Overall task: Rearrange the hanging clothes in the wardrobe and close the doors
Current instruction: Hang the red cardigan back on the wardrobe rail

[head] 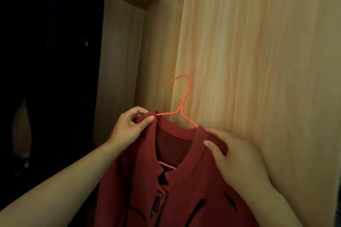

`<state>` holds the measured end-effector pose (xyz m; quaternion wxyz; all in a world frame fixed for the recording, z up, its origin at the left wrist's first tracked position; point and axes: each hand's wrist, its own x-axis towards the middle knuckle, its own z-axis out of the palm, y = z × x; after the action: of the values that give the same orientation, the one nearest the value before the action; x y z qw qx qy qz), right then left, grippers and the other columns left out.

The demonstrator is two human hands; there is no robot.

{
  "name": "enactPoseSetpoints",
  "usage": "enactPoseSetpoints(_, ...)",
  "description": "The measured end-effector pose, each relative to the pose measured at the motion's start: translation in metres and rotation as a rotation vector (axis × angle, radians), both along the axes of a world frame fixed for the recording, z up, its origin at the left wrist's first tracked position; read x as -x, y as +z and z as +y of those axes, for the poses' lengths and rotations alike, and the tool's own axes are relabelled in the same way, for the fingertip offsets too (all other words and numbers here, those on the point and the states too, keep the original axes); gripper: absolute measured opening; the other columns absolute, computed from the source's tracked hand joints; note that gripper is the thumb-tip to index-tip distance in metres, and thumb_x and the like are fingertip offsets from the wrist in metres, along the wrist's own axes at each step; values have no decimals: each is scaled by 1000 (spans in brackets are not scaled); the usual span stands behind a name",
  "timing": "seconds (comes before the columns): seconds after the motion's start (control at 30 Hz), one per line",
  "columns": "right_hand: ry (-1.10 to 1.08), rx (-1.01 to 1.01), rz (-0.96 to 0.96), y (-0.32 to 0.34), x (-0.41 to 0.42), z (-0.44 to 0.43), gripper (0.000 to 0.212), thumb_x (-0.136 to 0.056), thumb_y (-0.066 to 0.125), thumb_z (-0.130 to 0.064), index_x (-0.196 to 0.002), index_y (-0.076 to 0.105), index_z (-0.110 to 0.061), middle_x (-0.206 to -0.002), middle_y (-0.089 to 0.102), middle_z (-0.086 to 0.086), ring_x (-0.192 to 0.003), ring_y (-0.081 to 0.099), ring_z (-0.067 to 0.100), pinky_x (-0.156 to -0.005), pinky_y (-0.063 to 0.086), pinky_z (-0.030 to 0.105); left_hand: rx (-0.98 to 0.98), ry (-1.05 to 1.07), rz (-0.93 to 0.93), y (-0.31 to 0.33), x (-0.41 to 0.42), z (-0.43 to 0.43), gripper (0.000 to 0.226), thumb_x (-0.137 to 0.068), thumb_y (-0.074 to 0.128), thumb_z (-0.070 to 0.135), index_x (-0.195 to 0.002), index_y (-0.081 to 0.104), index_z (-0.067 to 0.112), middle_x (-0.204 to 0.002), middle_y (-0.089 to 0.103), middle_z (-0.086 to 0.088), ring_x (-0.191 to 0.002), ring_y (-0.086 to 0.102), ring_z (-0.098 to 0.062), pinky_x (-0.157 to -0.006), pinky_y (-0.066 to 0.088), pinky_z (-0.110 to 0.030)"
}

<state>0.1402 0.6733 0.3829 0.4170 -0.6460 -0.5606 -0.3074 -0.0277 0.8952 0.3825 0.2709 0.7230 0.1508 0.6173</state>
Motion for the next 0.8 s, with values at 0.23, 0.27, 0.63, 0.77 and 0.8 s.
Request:
enactPoseSetpoints(0.23,-194,-112,11,66,17,86,25,-88,58,-40,-112,64,-38,-108,67,-15,-99,62,15,-73,44,27,-60,15,-50,59,-24,96,6,-82,71,22,-81,65,19,-69,59,11,-63,49,0,-61,38,-15)
enactPoseSetpoints(0.27,-220,-98,12,75,20,101,26,-89,55,-43,-114,62,-40,-111,66,-16,-102,61,14,-74,43,26,-75,47,-48,67,-24,111,7,-82,71,26,-82,66,21,-70,61,12,-65,52,0,-64,40,-15)
enactPoseSetpoints(0.63,-302,-275,-115,190,29,261,25,-94,49,-37,-114,62,-32,-110,64,-9,-100,60,17,-75,43,29,-161,295,-87,183,-32,244,24,-92,57,21,-111,64,10,-111,64,-12,-107,57,-28,-90,43,-33)
enactPoseSetpoints(0.77,-295,-362,-157,231,27,298,25,-92,52,-35,-112,64,-28,-108,67,-2,-99,62,22,-79,48,34,-157,290,-65,221,-30,268,46,-96,48,34,-136,47,14,-137,48,-16,-127,45,-31,-105,33,-33)
enactPoseSetpoints(0.8,-310,-381,-163,241,27,306,25,-92,52,-36,-112,64,-29,-108,67,-2,-99,62,23,-77,48,33,-166,289,-67,228,-29,276,48,-96,46,37,-139,44,16,-140,45,-15,-129,42,-30,-107,31,-33)
